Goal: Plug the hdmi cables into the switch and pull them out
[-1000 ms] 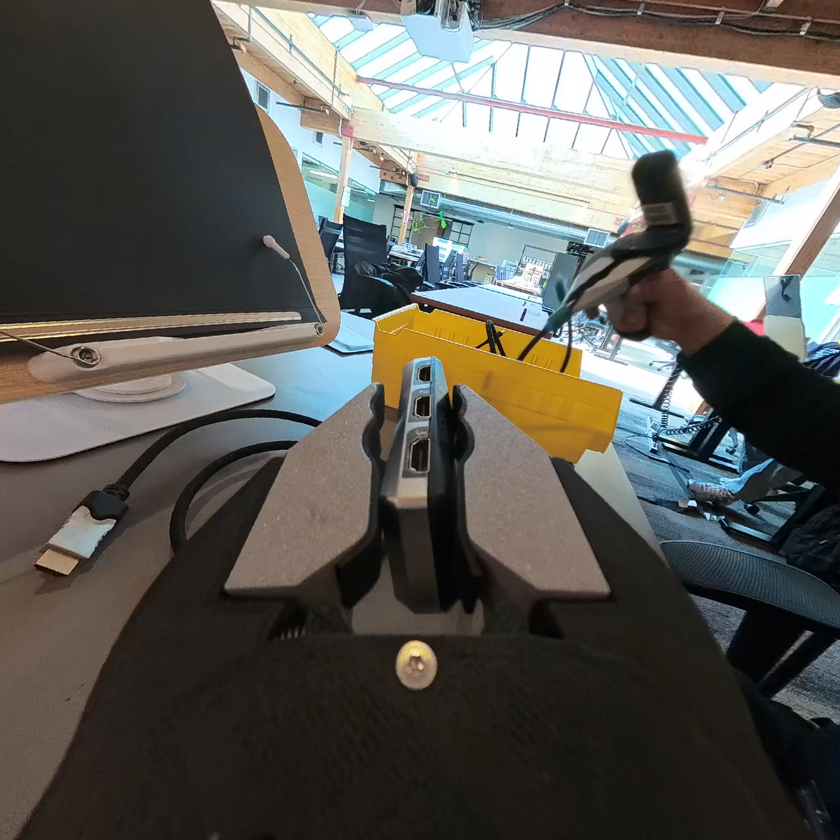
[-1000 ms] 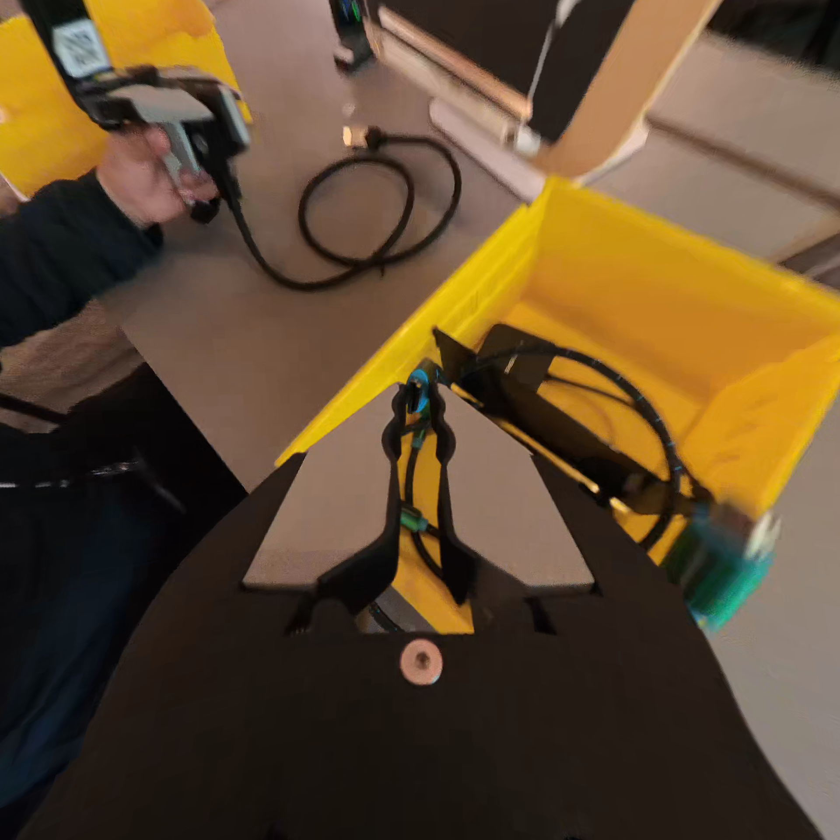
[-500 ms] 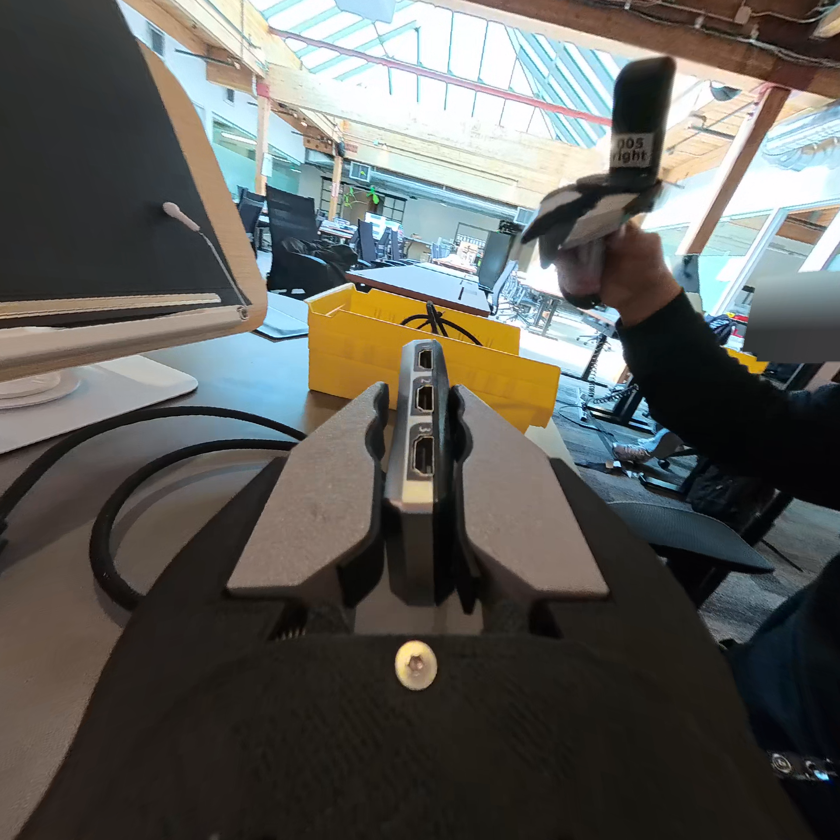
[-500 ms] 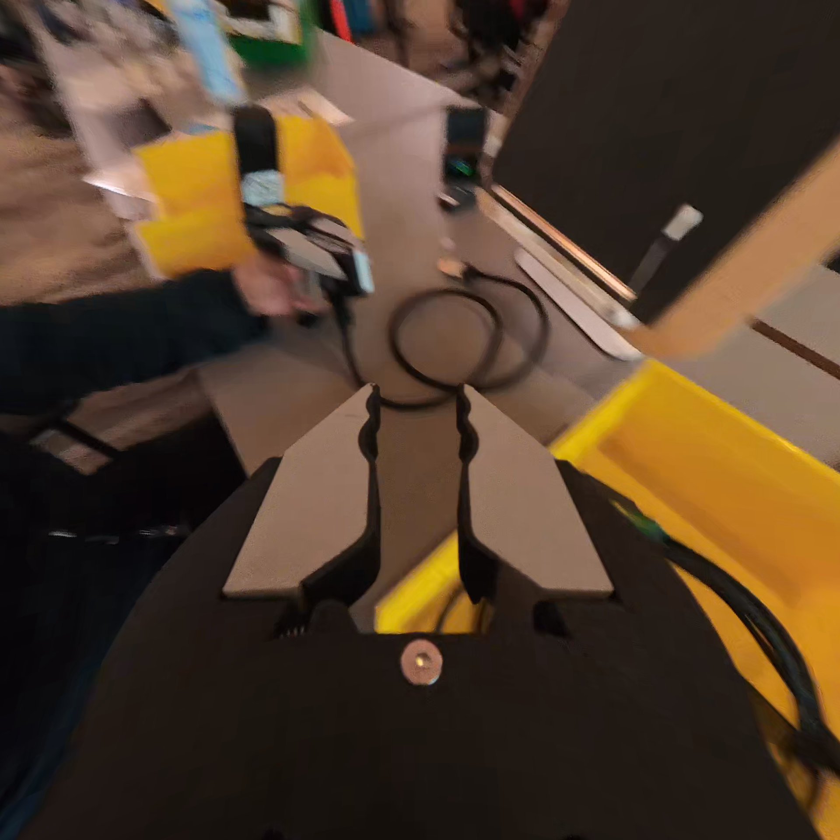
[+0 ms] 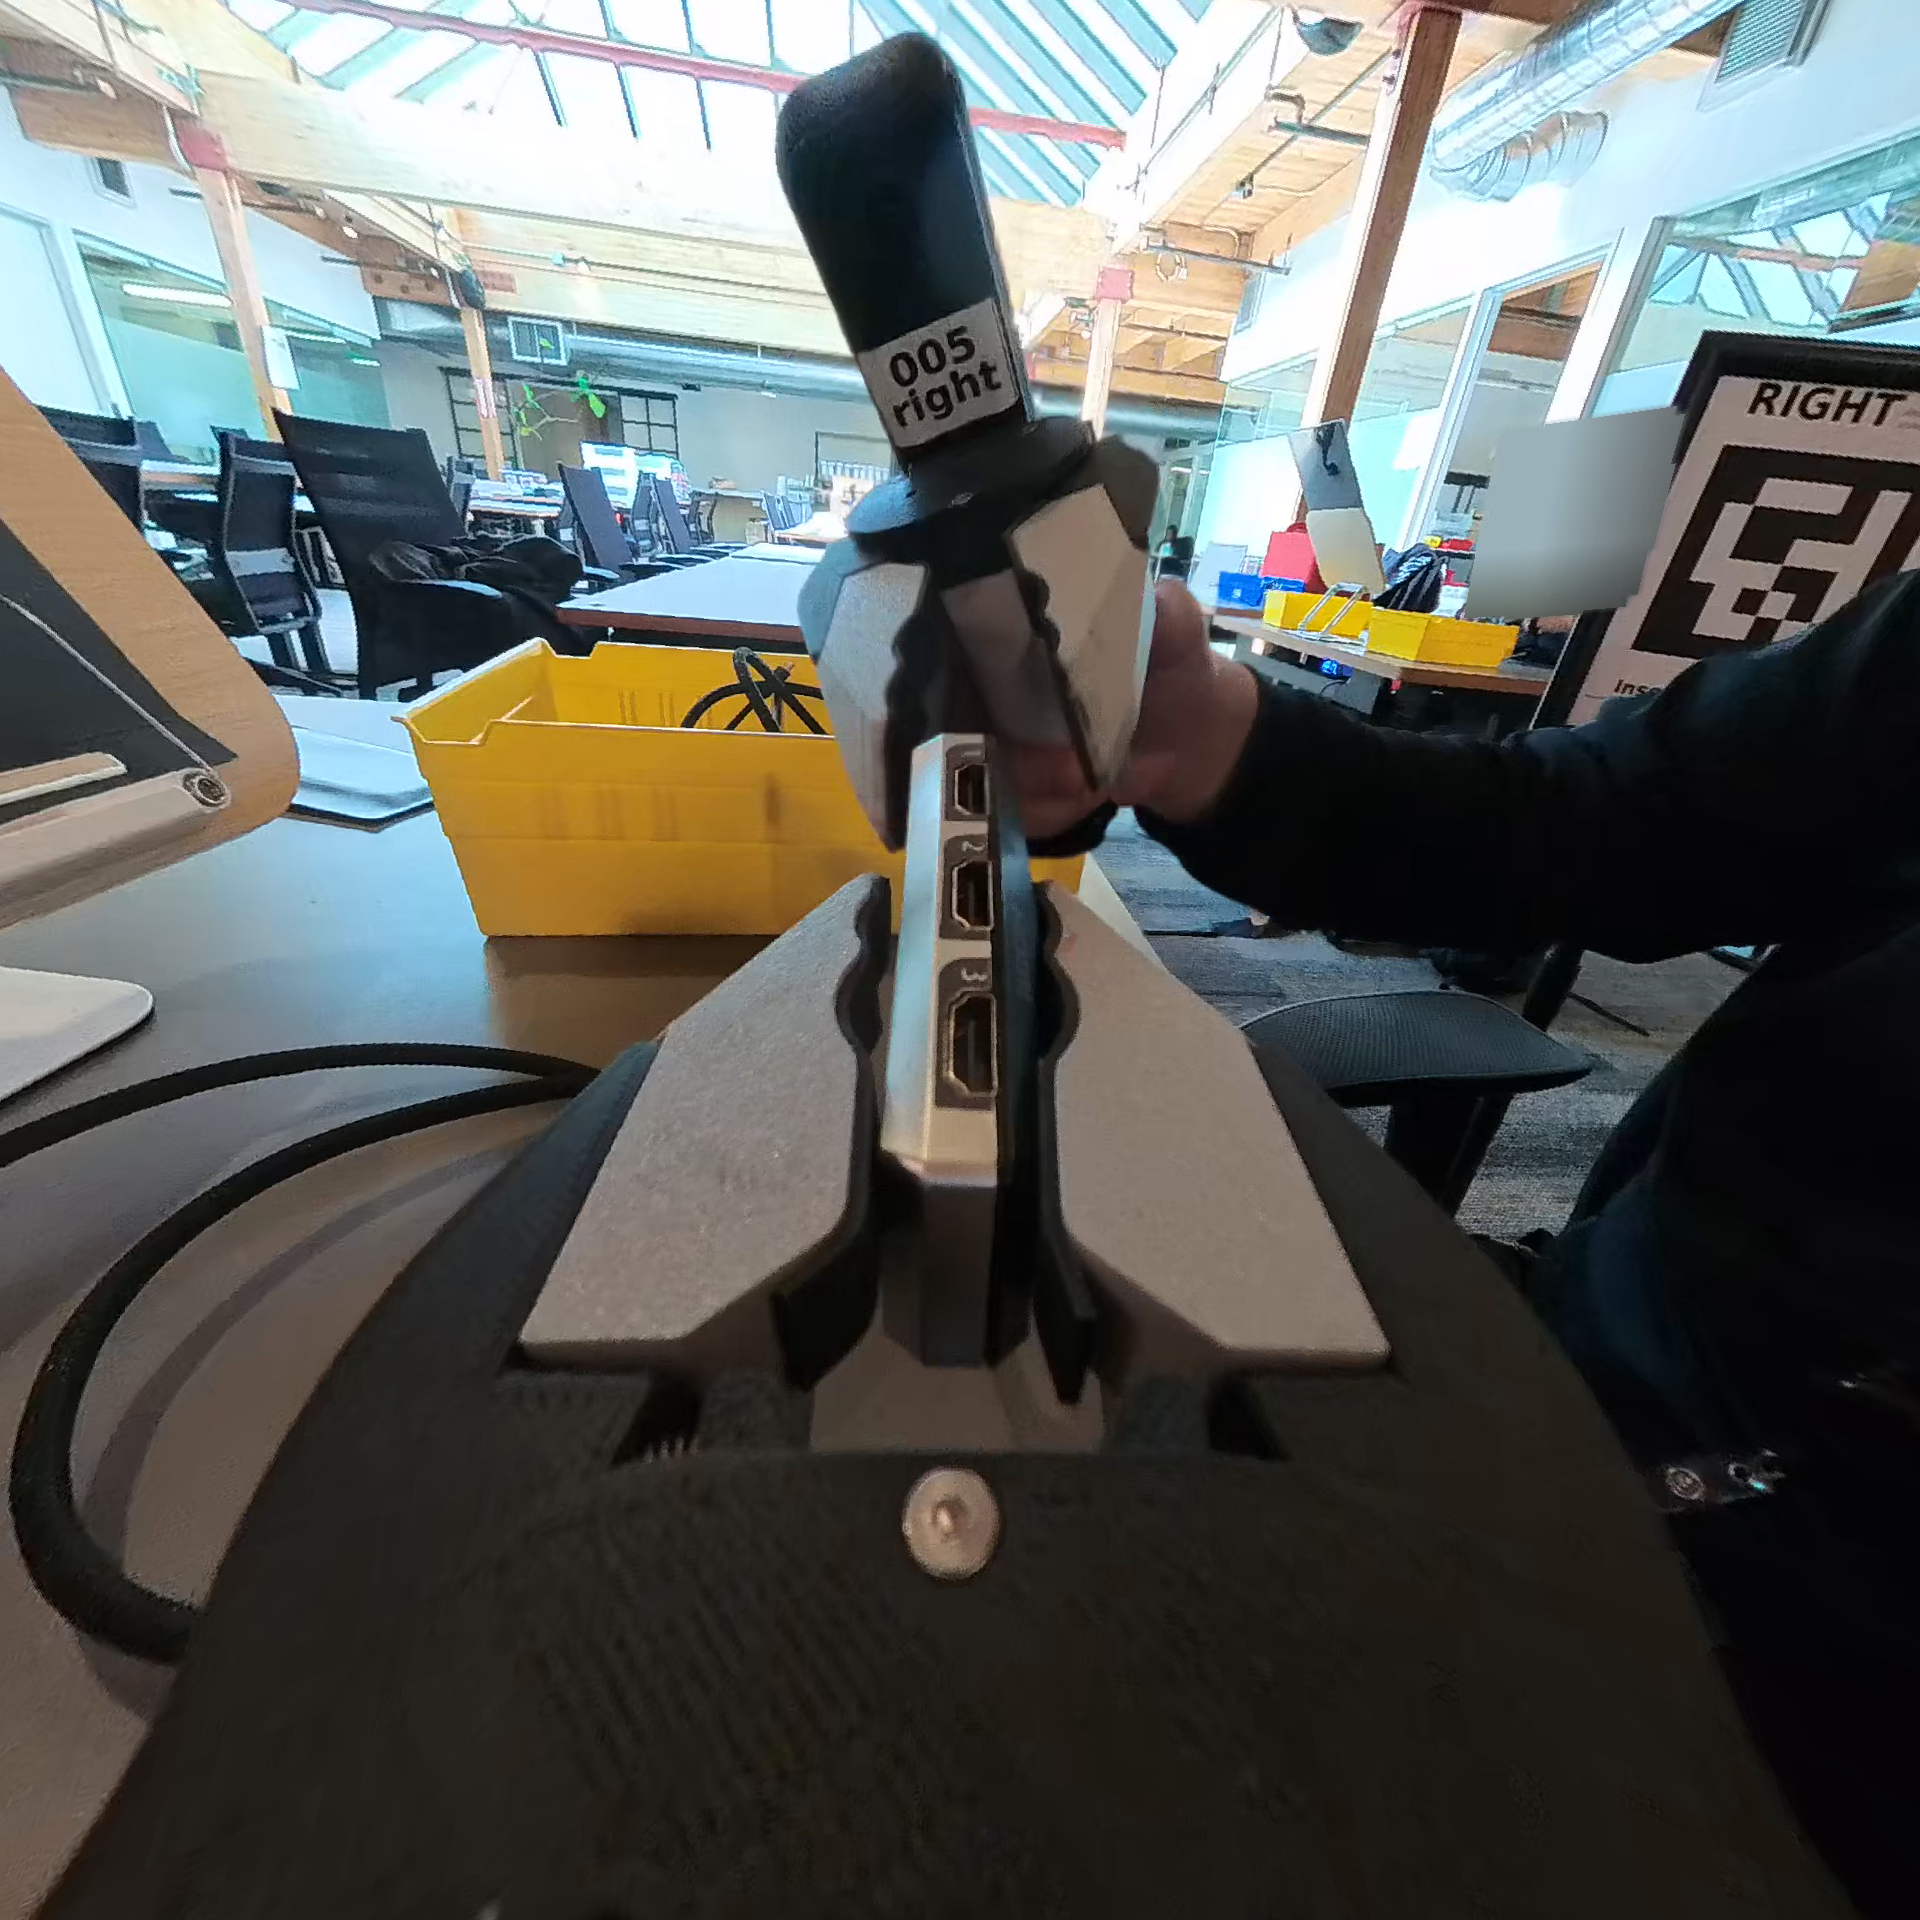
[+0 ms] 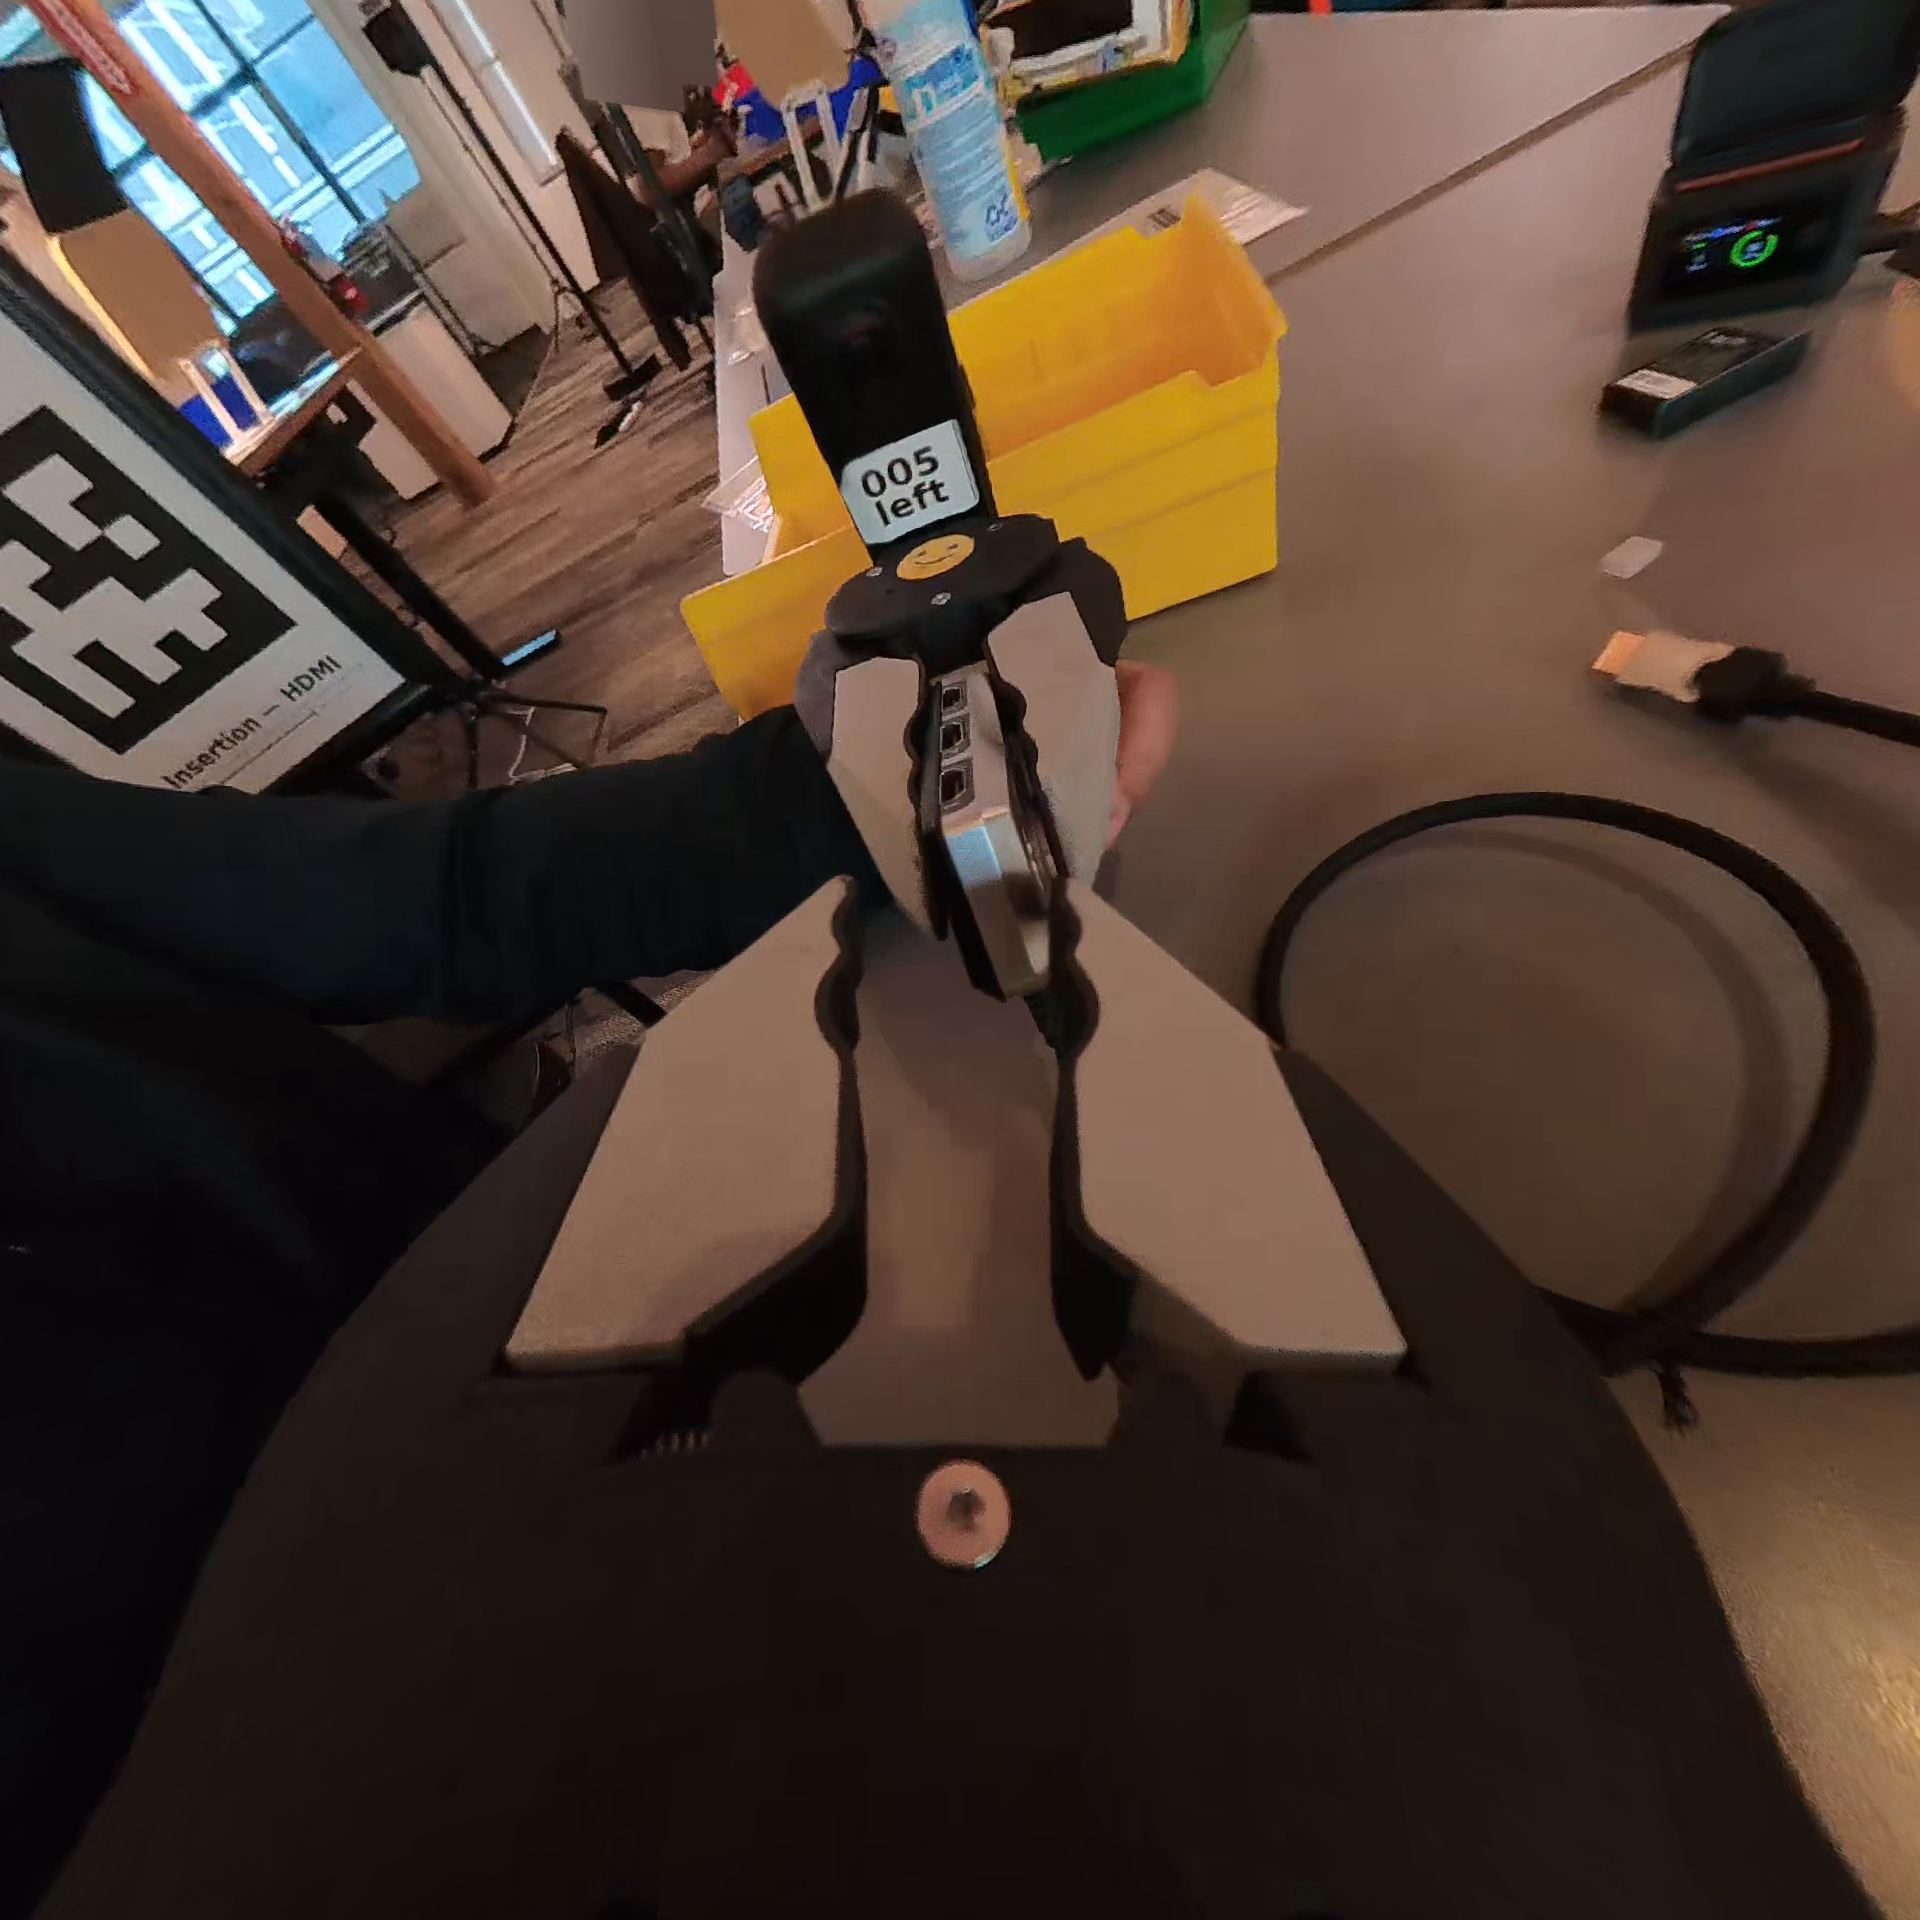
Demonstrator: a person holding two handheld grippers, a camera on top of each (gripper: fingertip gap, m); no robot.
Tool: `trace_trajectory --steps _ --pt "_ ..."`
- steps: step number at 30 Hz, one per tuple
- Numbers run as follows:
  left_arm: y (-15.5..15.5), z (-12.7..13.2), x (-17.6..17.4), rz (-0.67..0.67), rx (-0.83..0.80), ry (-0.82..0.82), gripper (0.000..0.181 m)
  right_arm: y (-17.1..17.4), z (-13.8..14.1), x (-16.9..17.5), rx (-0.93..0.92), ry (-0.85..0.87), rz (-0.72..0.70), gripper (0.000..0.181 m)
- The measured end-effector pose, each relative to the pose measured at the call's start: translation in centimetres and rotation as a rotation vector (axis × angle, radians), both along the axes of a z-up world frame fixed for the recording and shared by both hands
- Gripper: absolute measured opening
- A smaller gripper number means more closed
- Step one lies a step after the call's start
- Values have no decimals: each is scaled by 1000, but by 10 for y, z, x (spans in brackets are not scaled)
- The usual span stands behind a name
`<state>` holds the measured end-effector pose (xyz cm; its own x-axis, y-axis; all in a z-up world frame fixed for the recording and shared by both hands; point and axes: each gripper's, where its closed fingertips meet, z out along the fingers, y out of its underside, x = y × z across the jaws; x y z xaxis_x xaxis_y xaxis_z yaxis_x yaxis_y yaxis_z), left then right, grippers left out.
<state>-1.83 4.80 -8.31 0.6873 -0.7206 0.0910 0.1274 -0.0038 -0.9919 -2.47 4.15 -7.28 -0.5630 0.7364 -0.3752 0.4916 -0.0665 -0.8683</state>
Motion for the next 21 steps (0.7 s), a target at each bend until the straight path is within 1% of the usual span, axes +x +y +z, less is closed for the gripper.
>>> trace_trajectory --steps 1,3,5,7,9,10,11,12,14,15,18,21 --pt "0 0 1 -6 -5 -2 25 -3 -3 -2 10 12 4 31" --pt "-1 -1 4 -24 -15 -6 24 -2 -8 -4 61 40 -3 18" --pt "1 -3 4 -11 -29 -5 25 3 -8 -4 98 48 -16 17" --pt "6 -6 0 29 -40 15 28 11 -5 -1 147 52 -47 17" --pt "6 -2 -5 51 -22 -4 23 18 -2 1 170 67 -78 17" --pt "4 -1 -4 35 -18 -7 21 17 -3 1 149 57 -78 18" --pt "1 -2 0 3 -25 10 19 13 -5 0 115 38 -69 22" --pt "2 -5 3 4 -32 36 19 8 -11 0 87 11 -44 30" --pt "6 -15 7 18 -53 90 19 7 -28 -4 109 -39 -38 24" --pt "9 -21 5 35 -77 105 19 10 -32 -6 116 -50 -49 24" --pt "10 -22 3 10 -117 43 19 11 -33 -7 80 -88 -53 24" --pt "9 -21 2 7 -117 34 18 11 -33 -8 78 -123 -72 24"
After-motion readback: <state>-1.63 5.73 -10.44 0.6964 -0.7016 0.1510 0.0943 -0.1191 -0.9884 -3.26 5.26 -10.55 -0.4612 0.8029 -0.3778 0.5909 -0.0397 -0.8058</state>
